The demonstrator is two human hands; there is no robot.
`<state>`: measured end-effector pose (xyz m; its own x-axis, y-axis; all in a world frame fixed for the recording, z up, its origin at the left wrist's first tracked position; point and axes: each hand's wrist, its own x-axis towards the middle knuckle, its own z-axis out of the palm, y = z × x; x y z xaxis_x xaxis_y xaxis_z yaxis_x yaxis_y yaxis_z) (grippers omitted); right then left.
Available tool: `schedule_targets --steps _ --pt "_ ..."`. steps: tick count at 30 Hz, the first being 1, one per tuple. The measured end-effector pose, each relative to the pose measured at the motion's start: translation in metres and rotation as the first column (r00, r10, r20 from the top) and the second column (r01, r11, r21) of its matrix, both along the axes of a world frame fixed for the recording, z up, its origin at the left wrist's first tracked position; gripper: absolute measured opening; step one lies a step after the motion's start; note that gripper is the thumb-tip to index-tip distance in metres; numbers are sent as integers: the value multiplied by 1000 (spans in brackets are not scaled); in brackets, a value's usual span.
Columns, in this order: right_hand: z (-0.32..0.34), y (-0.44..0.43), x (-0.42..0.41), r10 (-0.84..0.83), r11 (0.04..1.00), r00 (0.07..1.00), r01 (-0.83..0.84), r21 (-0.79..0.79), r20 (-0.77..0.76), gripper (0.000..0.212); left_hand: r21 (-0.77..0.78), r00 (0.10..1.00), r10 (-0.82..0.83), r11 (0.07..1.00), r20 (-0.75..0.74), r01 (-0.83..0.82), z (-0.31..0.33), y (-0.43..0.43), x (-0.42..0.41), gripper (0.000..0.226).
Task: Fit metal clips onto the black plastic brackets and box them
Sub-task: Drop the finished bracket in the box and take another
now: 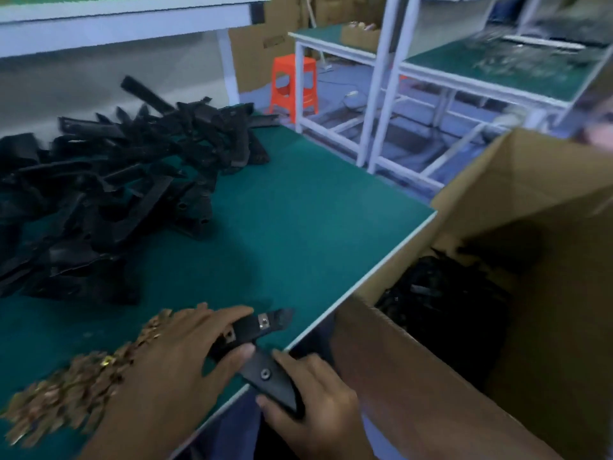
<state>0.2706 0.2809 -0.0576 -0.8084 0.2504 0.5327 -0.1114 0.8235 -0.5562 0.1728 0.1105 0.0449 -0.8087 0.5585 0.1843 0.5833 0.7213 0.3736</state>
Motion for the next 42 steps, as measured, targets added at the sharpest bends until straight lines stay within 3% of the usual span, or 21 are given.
schedule_targets --steps 1,3,6,9,13,16,19,22,24,27,30,32,34,36,38,42 --pt "-3 11 15 -65 998 998 64 23 3 45 18 999 -43 999 20 43 -2 16 5 37" --pt "-5 32 42 -221 975 971 218 39 94 46 142 977 -61 989 205 32 -9 42 17 30" --pt "-2 68 73 -369 908 896 404 -109 246 50 358 932 -145 933 331 18 -26 63 32 38" --pt "2 128 82 -424 805 838 522 -282 343 52 343 911 -157 939 382 18 -32 68 42 34" --pt "25 227 55 -603 654 709 702 -283 366 106 284 895 -99 958 435 -32 -43 55 47 34" --pt "41 259 28 -666 563 640 769 -303 384 112 277 882 -20 953 470 -126 -51 39 49 31" --pt "50 230 -16 -532 694 774 631 -347 343 92 351 867 93 889 490 -294 -56 17 48 30" --pt "55 159 -72 -248 873 929 337 -353 275 62 392 855 177 831 488 -396 -52 -11 45 34" --pt "61 100 -103 -16 931 964 111 -348 264 43 415 849 274 778 453 -472 -52 -33 45 37" --pt "69 19 -144 302 934 897 -210 -290 322 25 416 793 423 687 439 -596 -58 -62 50 42" --pt "77 -50 -186 512 859 737 -440 -262 441 37 407 740 557 618 377 -673 -64 -85 55 44" --pt "80 -87 -209 551 834 659 -466 -297 512 58 423 715 608 579 346 -697 -72 -94 58 49" --pt "80 -118 -227 547 837 643 -441 -325 536 82 428 685 650 544 329 -721 -79 -100 60 52" --pt "76 -141 -240 493 866 652 -431 -253 577 96 433 670 675 527 310 -731 -84 -103 61 46" --pt "71 -153 -249 398 895 670 -435 -103 626 95 446 667 690 521 282 -728 -85 -104 60 38" --pt "62 -154 -249 378 827 679 -553 101 629 60 486 671 679 497 298 -719 -86 -101 61 33"
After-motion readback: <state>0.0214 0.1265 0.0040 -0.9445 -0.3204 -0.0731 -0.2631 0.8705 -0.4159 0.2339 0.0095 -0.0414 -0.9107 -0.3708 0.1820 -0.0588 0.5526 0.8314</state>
